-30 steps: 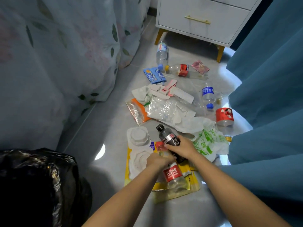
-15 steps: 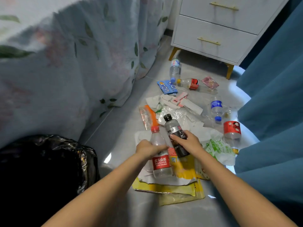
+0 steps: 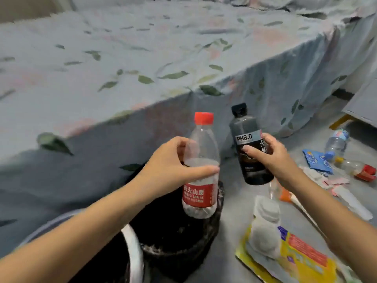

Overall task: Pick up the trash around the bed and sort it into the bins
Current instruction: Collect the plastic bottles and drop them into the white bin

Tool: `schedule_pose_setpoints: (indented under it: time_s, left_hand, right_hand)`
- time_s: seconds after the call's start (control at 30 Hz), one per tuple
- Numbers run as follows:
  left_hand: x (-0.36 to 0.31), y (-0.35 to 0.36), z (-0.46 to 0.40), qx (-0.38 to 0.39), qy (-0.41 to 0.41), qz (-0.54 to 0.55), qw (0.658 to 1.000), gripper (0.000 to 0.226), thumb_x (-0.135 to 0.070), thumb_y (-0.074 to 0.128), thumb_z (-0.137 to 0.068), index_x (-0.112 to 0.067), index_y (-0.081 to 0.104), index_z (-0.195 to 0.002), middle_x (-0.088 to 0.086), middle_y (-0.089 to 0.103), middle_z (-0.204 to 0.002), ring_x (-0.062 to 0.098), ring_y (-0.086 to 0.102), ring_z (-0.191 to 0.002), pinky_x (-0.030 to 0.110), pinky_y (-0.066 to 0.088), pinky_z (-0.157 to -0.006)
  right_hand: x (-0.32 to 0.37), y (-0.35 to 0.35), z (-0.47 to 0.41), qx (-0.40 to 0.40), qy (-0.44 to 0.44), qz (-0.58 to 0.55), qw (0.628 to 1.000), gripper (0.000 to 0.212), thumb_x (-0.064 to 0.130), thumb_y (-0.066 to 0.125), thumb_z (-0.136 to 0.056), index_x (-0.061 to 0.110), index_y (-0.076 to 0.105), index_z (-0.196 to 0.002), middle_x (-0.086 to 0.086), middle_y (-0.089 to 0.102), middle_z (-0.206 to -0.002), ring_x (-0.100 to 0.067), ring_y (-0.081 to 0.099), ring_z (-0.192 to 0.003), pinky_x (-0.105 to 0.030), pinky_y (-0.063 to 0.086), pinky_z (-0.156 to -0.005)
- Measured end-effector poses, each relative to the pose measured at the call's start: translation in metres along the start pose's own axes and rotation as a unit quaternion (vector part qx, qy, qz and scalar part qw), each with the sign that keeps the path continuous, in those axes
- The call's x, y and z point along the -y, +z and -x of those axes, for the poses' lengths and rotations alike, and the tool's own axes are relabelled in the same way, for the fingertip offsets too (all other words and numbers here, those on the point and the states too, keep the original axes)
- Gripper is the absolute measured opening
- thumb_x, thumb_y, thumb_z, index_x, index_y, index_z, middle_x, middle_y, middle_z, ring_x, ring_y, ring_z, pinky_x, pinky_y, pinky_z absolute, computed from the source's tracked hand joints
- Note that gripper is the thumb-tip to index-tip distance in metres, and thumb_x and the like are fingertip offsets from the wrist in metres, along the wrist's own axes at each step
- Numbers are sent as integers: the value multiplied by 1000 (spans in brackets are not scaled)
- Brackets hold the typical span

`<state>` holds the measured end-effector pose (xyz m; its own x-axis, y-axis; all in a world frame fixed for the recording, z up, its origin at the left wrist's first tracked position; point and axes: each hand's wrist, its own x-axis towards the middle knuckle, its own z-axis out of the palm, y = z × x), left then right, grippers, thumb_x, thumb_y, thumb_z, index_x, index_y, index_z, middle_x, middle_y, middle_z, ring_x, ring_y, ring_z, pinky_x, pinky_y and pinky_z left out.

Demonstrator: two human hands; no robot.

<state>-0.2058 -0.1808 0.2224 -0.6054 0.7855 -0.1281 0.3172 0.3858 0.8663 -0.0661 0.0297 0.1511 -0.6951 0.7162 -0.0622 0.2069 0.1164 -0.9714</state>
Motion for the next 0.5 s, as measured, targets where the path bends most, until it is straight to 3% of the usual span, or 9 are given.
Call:
schedule_pose_setpoints:
  time_s: [0.1,0.17,0.27,0.37,0.5]
  left_hand:
    - [24,-58,36,-77,-38,8,996,55,-41,84,-59,-28,60,-107,-14,70,-101,-5,68,-89,22,56,-80]
    - [46,-91,64,-135,-76,22,988,61,-44,84,-56,-29,59,-109,-15,70,-103,-5,68,-90,21,56,-80]
    - [85,-130,113,-218,-143,68,963,68,-43,89,-51,-28,60,-111,-13,71,-104,-1,70,-89,24,56,-79]
    - [122,-151,162,-257,-202,115,938,67,-41,91,-46,-28,62,-104,-8,74,-97,-2,71,-83,17,53,-68]
    - [164,-149,205,-259,-253,134,923,100,-66,85,-12,-26,65,-101,-21,75,-90,-2,71,-82,13,54,-62]
  right_hand:
    - [44,55,-4,81,-44,-22,995,44,37,83,-62,25,63,-99,7,74,-92,-5,68,-83,-15,55,-75]
    - [66,96,1,131,-59,-37,989,33,30,78,-71,27,61,-99,8,72,-93,1,67,-80,-9,53,-69]
    - [91,163,17,218,-81,-37,972,48,34,82,-66,22,61,-108,5,73,-96,-1,69,-84,-11,53,-71]
    - [104,225,38,314,-92,-24,945,43,32,81,-70,24,62,-107,10,74,-95,-1,69,-86,-13,53,-72]
    - [93,288,69,408,-77,17,910,43,41,81,-66,32,62,-103,13,73,-95,0,69,-87,-20,54,-73]
